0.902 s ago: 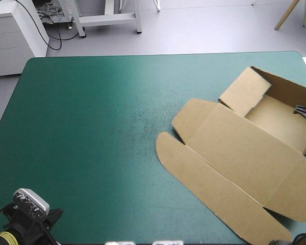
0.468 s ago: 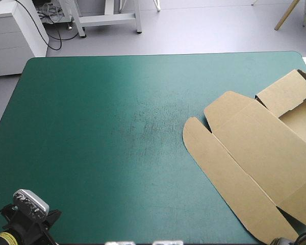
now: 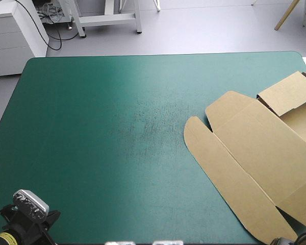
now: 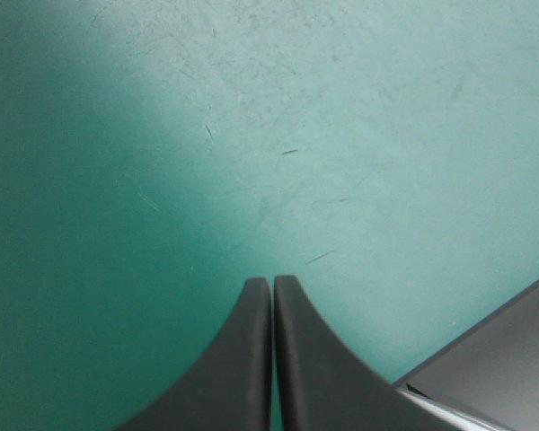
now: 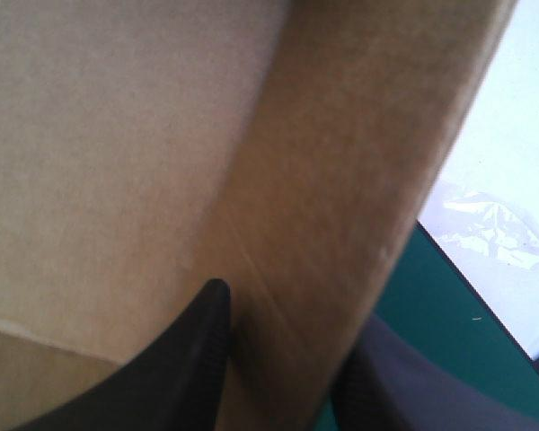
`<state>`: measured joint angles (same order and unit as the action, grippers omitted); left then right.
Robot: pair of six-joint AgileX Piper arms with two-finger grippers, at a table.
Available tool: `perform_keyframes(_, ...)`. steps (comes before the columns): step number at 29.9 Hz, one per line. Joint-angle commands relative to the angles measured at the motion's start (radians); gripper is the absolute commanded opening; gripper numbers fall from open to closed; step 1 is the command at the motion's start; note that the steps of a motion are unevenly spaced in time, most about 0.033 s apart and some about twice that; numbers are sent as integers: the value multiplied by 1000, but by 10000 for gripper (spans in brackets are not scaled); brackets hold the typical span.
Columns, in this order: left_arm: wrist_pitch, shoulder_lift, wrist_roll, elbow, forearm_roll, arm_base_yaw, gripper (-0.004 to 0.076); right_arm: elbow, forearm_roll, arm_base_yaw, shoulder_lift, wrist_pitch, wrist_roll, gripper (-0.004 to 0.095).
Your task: Fold the box
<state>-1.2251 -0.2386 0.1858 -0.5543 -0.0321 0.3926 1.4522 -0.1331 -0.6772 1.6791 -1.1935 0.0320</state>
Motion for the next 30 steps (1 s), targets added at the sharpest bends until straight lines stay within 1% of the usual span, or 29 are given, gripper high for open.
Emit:
perform_keyframes(1, 47, -14, -2, -25, -1, 2, -10, 23, -35, -6, -49, -10, -20, 486)
perform_keyframes(8, 36, -14, -2, -25, -1, 2, -10, 23, 9, -6, -70, -10, -23, 447)
perform_keyframes(10, 21, -14, -2, -25, -1, 2, -10, 23, 40, -6, -97, -10, -40, 432)
perform_keyframes(15, 20, -14, -2, -25, -1, 2, -10, 23, 100, -6, -185, -10, -43, 428)
perform_keyframes(18, 20, -14, -2, -25, -1, 2, -10, 23, 199, -6, -249, -10, -59, 427)
perform_keyframes(21, 23, -14, -2, -23, -1, 2, -10, 16, 327, -4, -329, -10, -164, 416)
perform_keyframes(22, 30, -14, 1, -24, -1, 2, -10, 12, 355, -4, -360, -10, -175, 392)
perform_keyframes(24, 48, -14, 2, -21, -1, 2, -10, 4, 379, -4, -417, -10, -159, 306)
perform_keyframes(27, 69, -14, 2, -6, -1, 2, -10, -29, 386, 28, -505, -10, -174, 95)
perform_keyframes(28, 78, -14, 2, 3, -1, 2, -10, -52, 386, 58, -547, -9, -196, 0)
perform_keyframes(29, 83, -14, 2, 11, -1, 2, -10, -71, 386, 83, -574, -7, -209, -15)
perform_keyframes(30, 95, -14, 2, 22, -3, 2, -10, -95, 386, 111, -602, -3, -217, -6)
